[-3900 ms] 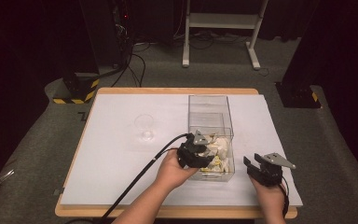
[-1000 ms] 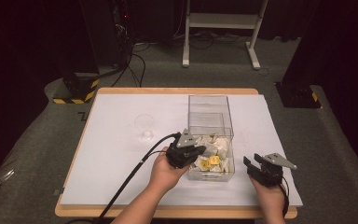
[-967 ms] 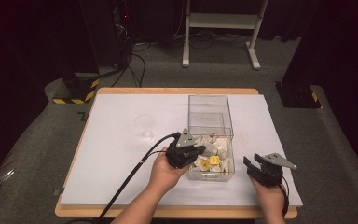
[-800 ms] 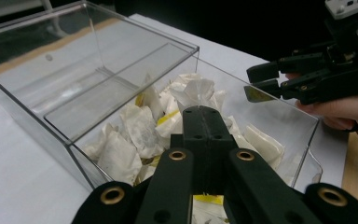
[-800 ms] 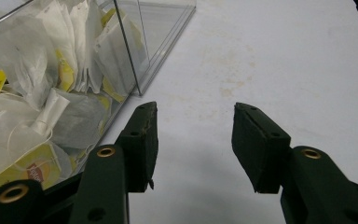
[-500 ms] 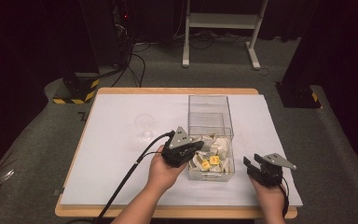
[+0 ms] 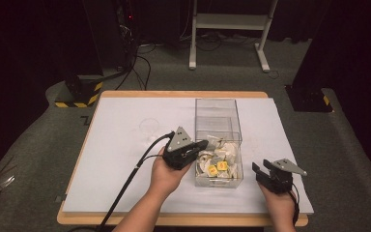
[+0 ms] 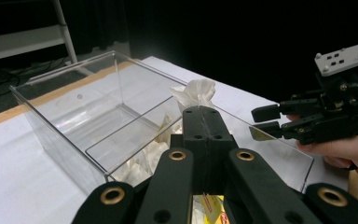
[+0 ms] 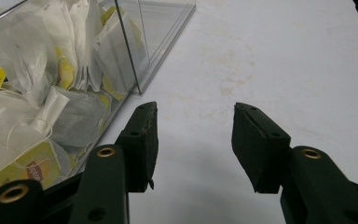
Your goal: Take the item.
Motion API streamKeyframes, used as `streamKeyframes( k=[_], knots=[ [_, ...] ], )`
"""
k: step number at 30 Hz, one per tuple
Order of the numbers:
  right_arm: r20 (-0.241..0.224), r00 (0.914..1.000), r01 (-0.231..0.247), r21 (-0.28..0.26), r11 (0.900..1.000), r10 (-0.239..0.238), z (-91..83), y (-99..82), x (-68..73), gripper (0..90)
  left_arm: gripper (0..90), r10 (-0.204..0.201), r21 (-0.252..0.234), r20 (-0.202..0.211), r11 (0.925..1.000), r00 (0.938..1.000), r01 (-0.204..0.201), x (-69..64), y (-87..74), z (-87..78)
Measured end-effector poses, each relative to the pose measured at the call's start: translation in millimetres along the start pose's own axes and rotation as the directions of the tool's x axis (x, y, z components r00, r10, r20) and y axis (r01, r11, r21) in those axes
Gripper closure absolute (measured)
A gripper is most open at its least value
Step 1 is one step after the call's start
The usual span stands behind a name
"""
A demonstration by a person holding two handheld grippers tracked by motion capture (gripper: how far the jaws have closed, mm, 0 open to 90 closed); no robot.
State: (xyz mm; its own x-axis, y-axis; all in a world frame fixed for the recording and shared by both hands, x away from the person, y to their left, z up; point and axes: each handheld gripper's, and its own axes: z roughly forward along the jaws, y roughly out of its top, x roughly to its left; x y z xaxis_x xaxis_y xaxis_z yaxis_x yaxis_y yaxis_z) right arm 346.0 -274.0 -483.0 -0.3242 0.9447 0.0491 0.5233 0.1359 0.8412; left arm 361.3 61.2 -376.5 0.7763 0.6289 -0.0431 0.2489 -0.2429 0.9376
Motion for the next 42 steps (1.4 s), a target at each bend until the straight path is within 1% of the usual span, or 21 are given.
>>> streamKeyframes(
  k=[8,16,22,26,28,32,38,42],
  knots=[
    [0.001,1.0000,0.001,0.000,1.0000,-0.001,0.0,0.0,-0.1,51.1,90.0,0.004,-0.015,-0.010,0.9999,0.9999,-0.004,2.2,3.1,-5.6],
    [0.003,1.0000,-0.003,0.004,1.0000,0.003,0.9,-0.7,-0.9,51.0,90.0,-0.001,-0.035,-0.025,0.9994,0.9997,0.000,6.4,6.7,-13.7],
    [0.001,1.0000,0.004,0.007,1.0000,-0.004,1.5,-0.8,-0.2,51.1,90.0,0.000,-0.039,-0.040,0.9992,0.9992,-0.001,11.2,8.0,-19.8],
    [0.000,1.0000,0.003,0.008,1.0000,-0.003,1.7,-1.0,-0.1,51.1,90.0,-0.007,-0.046,-0.049,0.9989,0.9988,0.005,14.5,8.4,-23.9],
    [0.000,1.0000,0.003,0.008,1.0000,-0.003,1.8,-1.0,-0.1,51.1,90.0,-0.003,-0.044,-0.054,0.9990,0.9985,0.001,16.5,8.4,-26.0],
    [0.001,1.0000,0.004,0.010,0.9999,-0.004,2.4,-1.2,0.5,51.1,90.0,-0.015,-0.051,-0.069,0.9986,0.9975,0.011,21.6,7.5,-31.3],
    [0.003,1.0000,0.009,0.010,0.9999,-0.009,2.7,-1.6,0.2,51.1,90.0,-0.012,-0.046,-0.083,0.9989,0.9965,0.008,27.1,6.8,-37.5],
    [0.003,1.0000,0.004,0.018,0.9998,-0.004,3.7,-2.4,0.1,51.1,90.0,-0.021,-0.054,-0.093,0.9984,0.9954,0.016,31.6,5.3,-41.3]
  ],
)
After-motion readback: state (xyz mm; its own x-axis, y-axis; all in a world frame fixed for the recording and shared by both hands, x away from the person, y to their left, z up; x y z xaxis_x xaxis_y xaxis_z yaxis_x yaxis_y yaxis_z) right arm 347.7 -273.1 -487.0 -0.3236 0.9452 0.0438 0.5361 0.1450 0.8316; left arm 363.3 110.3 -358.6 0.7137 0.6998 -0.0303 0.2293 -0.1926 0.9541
